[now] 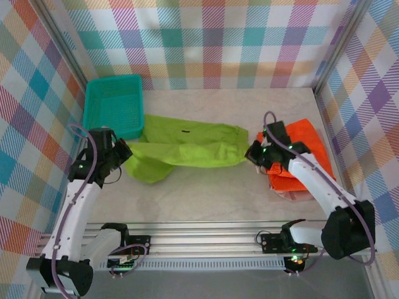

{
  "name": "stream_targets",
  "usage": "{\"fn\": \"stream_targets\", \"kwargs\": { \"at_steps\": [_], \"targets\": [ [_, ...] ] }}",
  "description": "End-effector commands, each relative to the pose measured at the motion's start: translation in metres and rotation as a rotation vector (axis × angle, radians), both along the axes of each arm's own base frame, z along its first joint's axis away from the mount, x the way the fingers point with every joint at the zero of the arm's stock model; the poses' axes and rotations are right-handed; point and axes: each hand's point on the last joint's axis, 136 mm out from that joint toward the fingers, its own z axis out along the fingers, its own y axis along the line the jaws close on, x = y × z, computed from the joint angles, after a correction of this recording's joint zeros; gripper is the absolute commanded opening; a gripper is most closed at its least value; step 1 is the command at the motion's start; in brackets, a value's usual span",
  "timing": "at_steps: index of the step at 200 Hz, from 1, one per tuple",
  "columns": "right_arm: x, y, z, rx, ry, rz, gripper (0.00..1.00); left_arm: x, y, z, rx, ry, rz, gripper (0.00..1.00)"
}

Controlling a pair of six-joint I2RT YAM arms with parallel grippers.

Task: Fold and stack the shorts

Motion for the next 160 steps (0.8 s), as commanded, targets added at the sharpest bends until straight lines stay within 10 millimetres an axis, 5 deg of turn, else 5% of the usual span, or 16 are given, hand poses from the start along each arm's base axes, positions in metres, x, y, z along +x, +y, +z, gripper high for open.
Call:
{"fn": "stream_targets", "kwargs": {
  "at_steps": [1,38,60,87,122,160],
  "targets": [
    [0.005,-0.008,0.049,-0.055,-0.112,0.053,0.0,-0.003,0.007,0.044,0.049,-0.101,-0.005,0.0],
    [0.022,-0.006,0.103,-0.053,-0.206,0.084,0.0,-0.007,0.005,0.11,0.078,-0.259,-0.042,0.0],
    [0.023,-0.008,0.111,-0.043,-0.229,0.085,0.0,-0.014,0.004,0.122,0.089,-0.287,-0.06,0.0],
    [0.013,0.002,0.09,-0.001,-0.217,0.149,0.0,-0.024,0.002,0.083,0.048,-0.221,-0.05,0.15],
    [-0.016,0.015,0.036,0.07,-0.107,0.249,0.0,-0.043,0.011,0.02,0.013,-0.101,0.036,0.53],
    [-0.057,0.015,-0.028,0.066,0.022,0.293,0.0,-0.053,0.001,-0.001,-0.096,-0.054,0.046,0.6]
  ]
}}
